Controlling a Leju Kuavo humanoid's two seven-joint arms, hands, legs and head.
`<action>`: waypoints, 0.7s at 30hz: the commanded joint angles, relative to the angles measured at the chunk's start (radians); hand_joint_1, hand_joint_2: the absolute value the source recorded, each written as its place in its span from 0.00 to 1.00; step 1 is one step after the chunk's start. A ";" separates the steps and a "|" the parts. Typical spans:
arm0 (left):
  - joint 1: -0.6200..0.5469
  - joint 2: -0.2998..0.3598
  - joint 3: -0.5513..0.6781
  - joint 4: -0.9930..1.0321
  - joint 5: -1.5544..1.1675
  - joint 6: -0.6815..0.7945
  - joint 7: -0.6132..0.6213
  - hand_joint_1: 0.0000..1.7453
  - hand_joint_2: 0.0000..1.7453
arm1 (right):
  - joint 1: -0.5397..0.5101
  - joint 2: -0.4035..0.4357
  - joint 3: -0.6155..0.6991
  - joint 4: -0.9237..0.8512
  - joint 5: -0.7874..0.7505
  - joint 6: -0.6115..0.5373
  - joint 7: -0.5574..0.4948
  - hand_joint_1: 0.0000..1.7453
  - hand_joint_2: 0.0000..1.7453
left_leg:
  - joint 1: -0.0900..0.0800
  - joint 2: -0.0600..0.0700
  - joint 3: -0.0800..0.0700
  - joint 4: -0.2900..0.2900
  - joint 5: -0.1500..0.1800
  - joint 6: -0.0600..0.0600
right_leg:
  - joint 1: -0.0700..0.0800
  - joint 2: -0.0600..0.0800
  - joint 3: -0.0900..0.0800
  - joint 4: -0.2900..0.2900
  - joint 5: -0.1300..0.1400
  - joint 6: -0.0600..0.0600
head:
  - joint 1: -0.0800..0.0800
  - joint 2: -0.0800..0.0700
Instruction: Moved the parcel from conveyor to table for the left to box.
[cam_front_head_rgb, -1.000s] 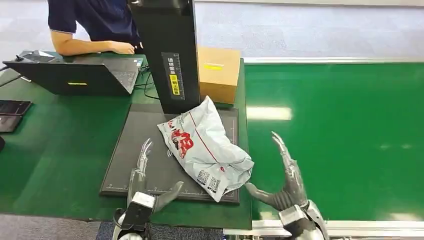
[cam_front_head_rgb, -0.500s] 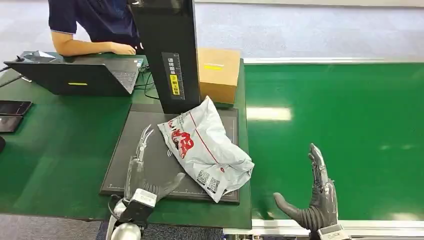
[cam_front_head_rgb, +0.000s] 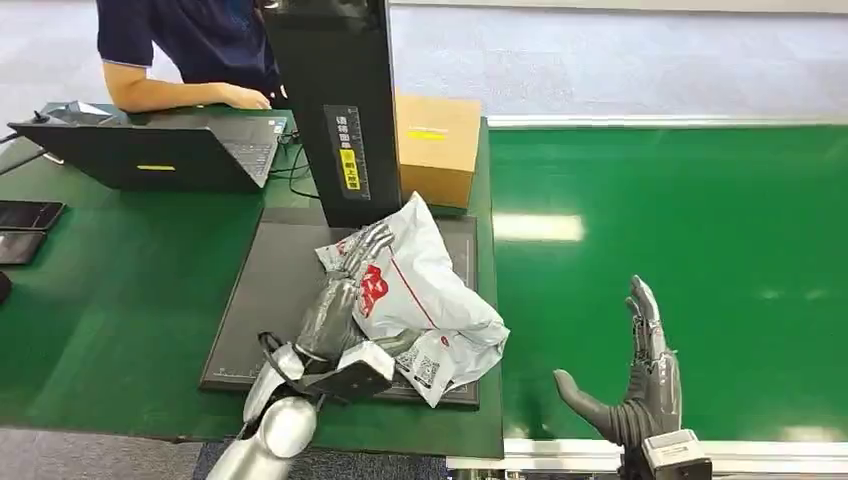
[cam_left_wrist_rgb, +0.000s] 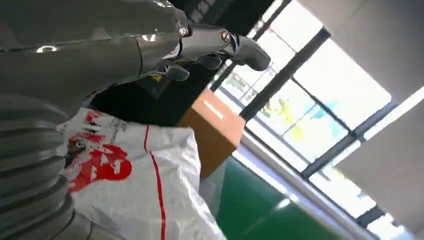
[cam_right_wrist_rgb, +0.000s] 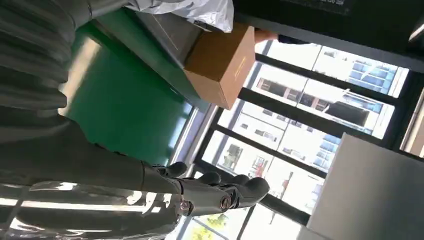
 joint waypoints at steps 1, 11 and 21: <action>-0.223 0.011 -0.139 0.483 -0.033 -0.054 -0.008 0.00 1.00 | -0.021 0.015 -0.051 0.080 -0.003 0.016 0.001 0.00 1.00 | 0.000 -0.003 0.002 -0.002 0.002 -0.001 | 0.000 -0.004 0.003 -0.003 0.001 -0.001 | 0.000 0.000; -0.381 -0.001 -0.208 0.843 -0.001 -0.094 -0.005 0.00 1.00 | -0.069 -0.026 -0.016 0.155 -0.016 0.020 -0.003 0.00 1.00 | 0.000 0.000 0.001 -0.001 0.001 -0.001 | 0.000 0.000 0.002 -0.002 0.002 0.000 | -0.001 0.000; -0.364 0.021 -0.180 0.875 0.027 -0.034 -0.007 0.00 1.00 | -0.075 -0.038 0.010 0.167 -0.010 0.007 0.005 0.00 1.00 | 0.000 0.003 0.002 -0.002 0.001 -0.001 | 0.000 0.003 0.002 -0.002 0.002 0.000 | 0.000 0.000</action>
